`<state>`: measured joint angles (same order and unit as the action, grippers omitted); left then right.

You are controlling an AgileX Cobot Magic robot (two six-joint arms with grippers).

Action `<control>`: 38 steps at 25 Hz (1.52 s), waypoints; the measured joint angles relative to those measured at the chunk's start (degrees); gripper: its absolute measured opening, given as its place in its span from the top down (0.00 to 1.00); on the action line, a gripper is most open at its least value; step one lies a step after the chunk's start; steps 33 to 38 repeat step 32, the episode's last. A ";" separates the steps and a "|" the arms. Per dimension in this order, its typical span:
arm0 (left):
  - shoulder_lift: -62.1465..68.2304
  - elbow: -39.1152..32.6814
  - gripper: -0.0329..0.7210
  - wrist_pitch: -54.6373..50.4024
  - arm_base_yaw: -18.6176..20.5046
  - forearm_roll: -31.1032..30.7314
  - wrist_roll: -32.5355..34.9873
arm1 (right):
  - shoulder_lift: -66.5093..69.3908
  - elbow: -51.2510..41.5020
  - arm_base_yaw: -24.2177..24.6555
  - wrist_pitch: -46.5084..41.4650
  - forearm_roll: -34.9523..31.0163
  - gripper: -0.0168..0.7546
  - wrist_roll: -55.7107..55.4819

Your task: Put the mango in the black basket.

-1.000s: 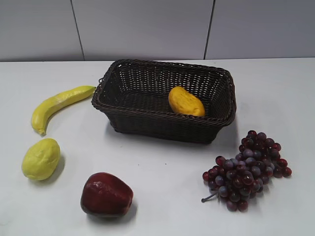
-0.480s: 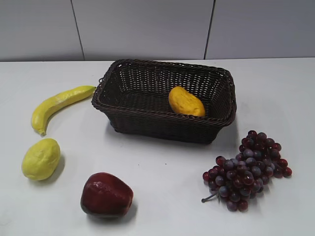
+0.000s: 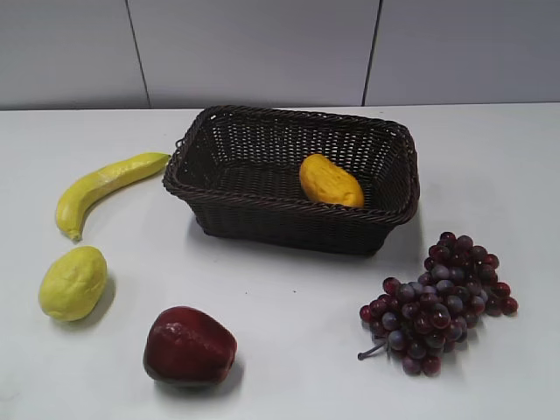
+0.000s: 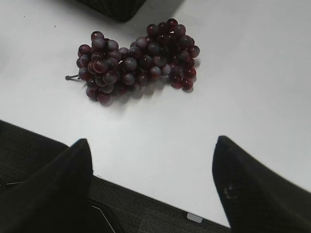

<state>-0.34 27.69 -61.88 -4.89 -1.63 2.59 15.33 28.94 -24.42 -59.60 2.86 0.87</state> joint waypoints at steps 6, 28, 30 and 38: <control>0.00 0.00 0.17 0.00 0.00 0.00 0.00 | -3.42 0.00 5.43 0.00 -0.07 0.21 0.00; 0.00 0.00 0.17 0.00 0.00 0.00 0.00 | -15.58 -0.05 20.87 -0.01 -0.02 0.21 -0.05; 0.00 0.00 0.17 0.00 0.00 0.00 0.00 | -15.58 -0.05 20.87 -0.01 -0.02 0.21 -0.05; 0.00 0.00 0.17 0.00 0.00 0.00 0.00 | -15.58 -0.05 20.87 -0.01 -0.02 0.21 -0.05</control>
